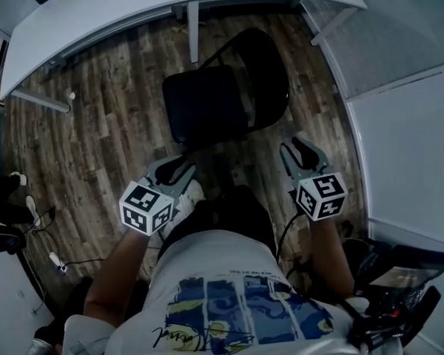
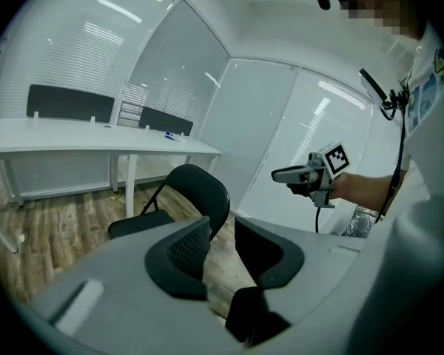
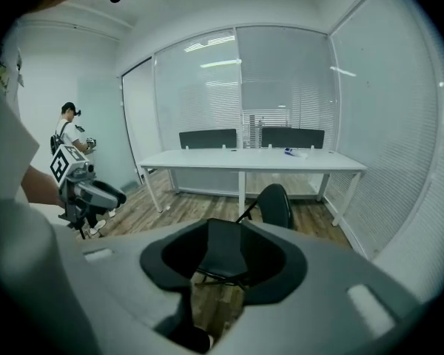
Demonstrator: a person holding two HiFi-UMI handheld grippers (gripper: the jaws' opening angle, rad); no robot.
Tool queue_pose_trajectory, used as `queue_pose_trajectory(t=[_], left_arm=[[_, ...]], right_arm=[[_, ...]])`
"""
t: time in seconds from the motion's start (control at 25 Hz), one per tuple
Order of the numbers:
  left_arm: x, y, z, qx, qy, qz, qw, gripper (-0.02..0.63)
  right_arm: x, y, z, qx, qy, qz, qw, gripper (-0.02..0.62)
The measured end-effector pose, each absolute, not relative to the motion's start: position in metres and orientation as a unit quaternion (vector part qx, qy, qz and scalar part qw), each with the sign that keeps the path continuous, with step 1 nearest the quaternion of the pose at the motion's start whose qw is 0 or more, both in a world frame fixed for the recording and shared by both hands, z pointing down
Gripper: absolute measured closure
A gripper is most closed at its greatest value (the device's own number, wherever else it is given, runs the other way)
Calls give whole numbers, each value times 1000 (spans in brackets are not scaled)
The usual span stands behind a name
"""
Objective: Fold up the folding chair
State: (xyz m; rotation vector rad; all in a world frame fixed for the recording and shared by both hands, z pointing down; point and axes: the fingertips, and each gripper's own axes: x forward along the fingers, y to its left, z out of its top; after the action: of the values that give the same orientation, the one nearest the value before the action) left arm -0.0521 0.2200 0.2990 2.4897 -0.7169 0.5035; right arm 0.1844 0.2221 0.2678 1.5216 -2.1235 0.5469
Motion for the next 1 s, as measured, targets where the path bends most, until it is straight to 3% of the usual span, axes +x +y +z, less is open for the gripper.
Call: queue_pose_trajectory(t=[0.44, 1.0], left_arm=[[-56, 176, 356, 886, -297, 191, 302, 442], [-53, 118, 437, 848, -344, 217, 339, 426]], right_arm=[[242, 144, 320, 570, -742, 237, 261, 445], [299, 62, 404, 571, -705, 297, 296, 402]])
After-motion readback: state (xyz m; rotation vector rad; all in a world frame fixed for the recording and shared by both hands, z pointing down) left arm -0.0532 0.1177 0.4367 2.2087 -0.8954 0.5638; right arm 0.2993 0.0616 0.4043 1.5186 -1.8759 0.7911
